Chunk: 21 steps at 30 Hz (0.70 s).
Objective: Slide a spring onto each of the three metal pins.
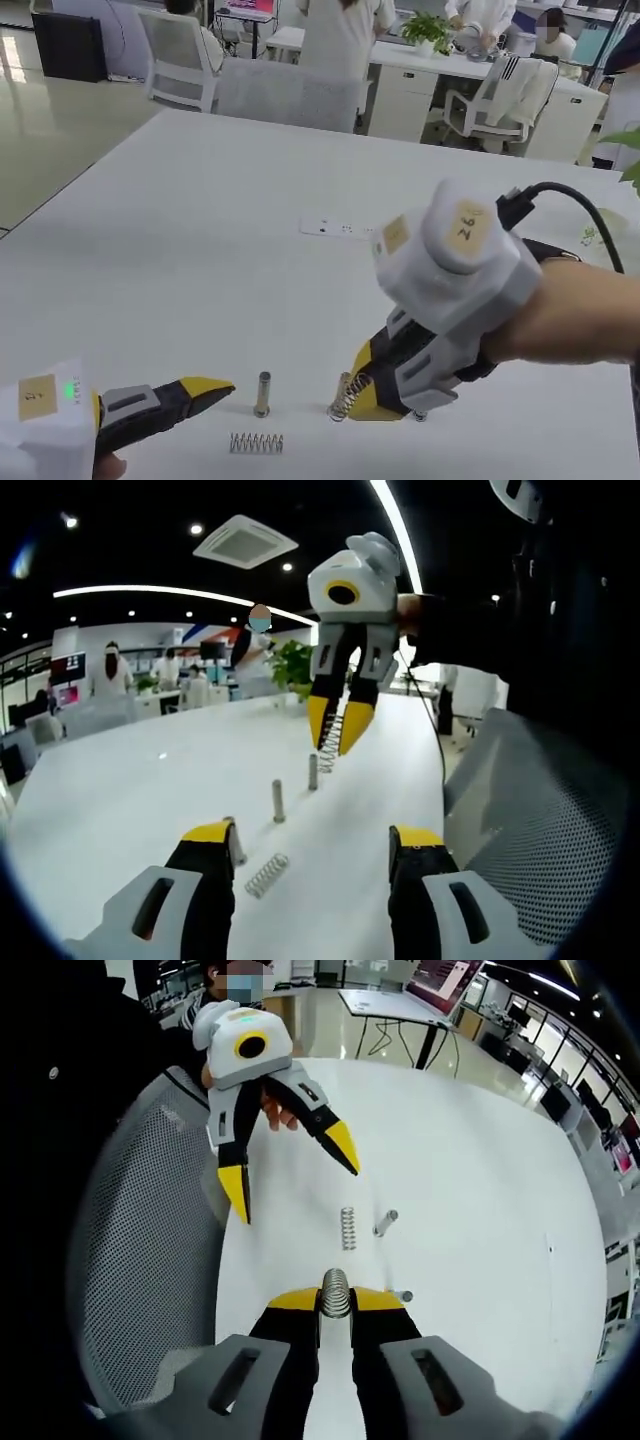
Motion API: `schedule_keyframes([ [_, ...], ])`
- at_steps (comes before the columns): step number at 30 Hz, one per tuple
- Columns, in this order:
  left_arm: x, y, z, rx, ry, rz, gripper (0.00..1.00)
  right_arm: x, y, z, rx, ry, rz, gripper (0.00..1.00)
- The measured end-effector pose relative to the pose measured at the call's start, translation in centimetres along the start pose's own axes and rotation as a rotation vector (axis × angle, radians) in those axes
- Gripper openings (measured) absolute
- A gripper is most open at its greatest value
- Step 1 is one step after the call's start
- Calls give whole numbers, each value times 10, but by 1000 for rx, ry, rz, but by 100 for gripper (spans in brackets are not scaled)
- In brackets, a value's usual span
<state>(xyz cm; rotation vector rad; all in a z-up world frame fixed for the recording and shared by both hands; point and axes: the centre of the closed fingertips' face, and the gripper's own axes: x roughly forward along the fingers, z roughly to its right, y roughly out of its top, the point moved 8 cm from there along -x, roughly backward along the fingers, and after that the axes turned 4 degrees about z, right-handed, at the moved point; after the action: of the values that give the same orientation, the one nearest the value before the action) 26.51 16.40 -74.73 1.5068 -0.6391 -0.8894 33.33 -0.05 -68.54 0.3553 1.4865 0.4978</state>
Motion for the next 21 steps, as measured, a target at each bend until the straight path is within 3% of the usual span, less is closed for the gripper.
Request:
schedule_keyframes([
  [12,-1,-1,0,-7,12,-2,59,0,-8,16,17,-34,-42,8],
  [21,-1,-3,-1,-12,19,-6,60,7,-15,40,20,-93,-86,8],
])
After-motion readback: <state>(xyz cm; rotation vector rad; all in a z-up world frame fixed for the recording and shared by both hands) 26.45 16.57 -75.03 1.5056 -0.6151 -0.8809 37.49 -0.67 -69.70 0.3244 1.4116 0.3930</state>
